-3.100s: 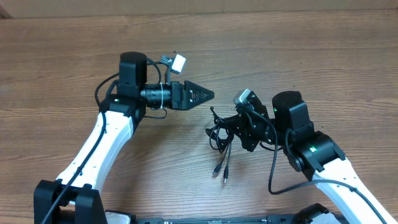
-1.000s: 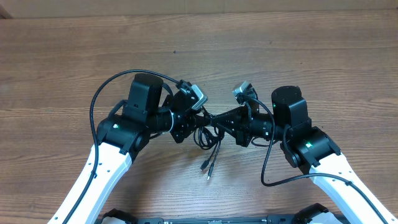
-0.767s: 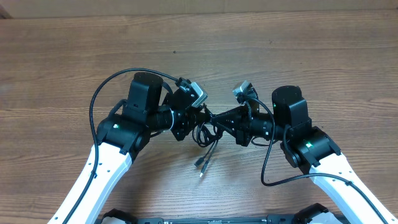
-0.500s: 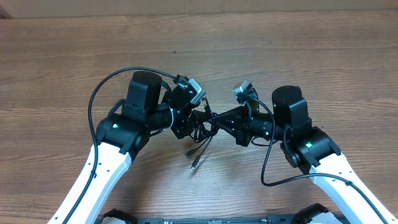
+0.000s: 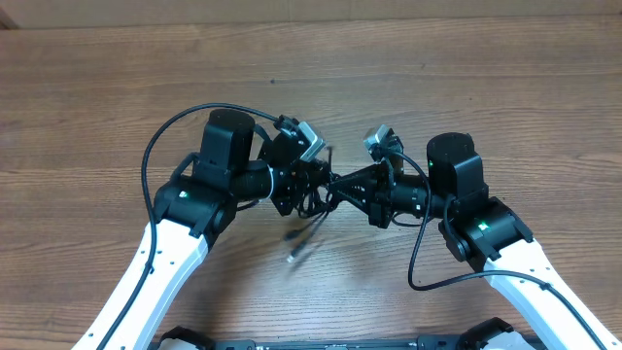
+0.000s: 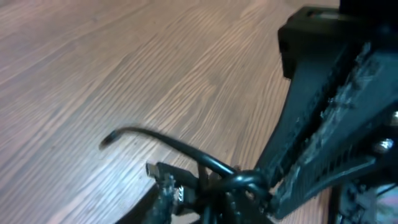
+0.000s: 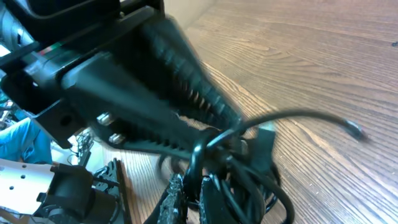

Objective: Untangle cables

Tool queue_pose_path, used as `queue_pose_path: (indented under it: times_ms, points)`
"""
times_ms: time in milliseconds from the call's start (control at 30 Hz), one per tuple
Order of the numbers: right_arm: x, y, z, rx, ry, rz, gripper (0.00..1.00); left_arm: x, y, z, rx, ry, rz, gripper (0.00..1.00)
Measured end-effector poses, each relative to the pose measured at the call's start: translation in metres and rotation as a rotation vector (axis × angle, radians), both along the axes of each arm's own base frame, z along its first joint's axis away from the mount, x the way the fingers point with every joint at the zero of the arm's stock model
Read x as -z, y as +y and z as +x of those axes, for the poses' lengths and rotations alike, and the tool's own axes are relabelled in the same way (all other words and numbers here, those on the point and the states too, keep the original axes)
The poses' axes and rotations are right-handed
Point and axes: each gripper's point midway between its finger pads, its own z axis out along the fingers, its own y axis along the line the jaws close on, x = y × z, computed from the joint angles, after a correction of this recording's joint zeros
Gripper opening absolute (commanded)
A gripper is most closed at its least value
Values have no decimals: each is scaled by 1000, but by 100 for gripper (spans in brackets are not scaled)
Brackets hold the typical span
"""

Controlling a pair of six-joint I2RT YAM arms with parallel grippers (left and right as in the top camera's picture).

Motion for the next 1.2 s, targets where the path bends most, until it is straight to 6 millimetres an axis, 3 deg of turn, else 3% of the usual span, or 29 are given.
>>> queue_pose_path:
  times_ms: [600, 800, 1033, 1200]
  points:
    - [1, -1, -1, -3, 8, 0, 4, 2, -6, 1, 20, 17, -24, 4]
    - [6, -4, 4, 31, 15, -23, 4, 9, -2, 9, -114, 107, -10, 4]
    - [7, -1, -5, -4, 38, -18, 4, 16, 21, 35, -330, 139, 24, 4]
    - [11, -3, -2, 24, 52, -36, 29, 17, 23, 38, -365, 157, 21, 4]
